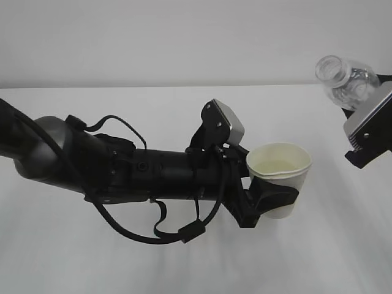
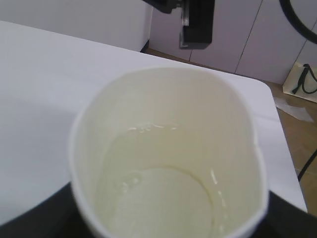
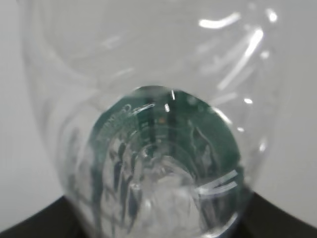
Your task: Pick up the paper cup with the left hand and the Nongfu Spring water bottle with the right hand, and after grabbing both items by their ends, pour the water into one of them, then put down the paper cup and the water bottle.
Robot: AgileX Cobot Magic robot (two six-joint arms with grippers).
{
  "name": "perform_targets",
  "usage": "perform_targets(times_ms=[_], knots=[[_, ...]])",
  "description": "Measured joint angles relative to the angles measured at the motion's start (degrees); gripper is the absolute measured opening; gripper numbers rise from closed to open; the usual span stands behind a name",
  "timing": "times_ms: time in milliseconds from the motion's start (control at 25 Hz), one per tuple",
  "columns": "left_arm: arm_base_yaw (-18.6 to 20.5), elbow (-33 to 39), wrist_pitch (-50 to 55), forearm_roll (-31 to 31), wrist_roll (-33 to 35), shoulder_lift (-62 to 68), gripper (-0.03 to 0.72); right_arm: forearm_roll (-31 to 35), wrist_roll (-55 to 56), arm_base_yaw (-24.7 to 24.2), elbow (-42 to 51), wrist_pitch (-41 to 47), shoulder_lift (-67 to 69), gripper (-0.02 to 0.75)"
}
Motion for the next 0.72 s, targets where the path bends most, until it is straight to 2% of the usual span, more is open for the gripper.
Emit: perform_targets(times_ms=[200, 720], knots=[[0.0, 0.0, 0.0, -0.7, 0.0, 0.0, 0.475, 0.0, 11.1, 0.0, 0.0, 0.0, 0.0, 0.382], [0.0, 0.0, 0.0, -0.9, 0.0, 0.0, 0.475, 0.0, 31.4, 0.0, 0.0, 0.0, 0.0, 0.382]])
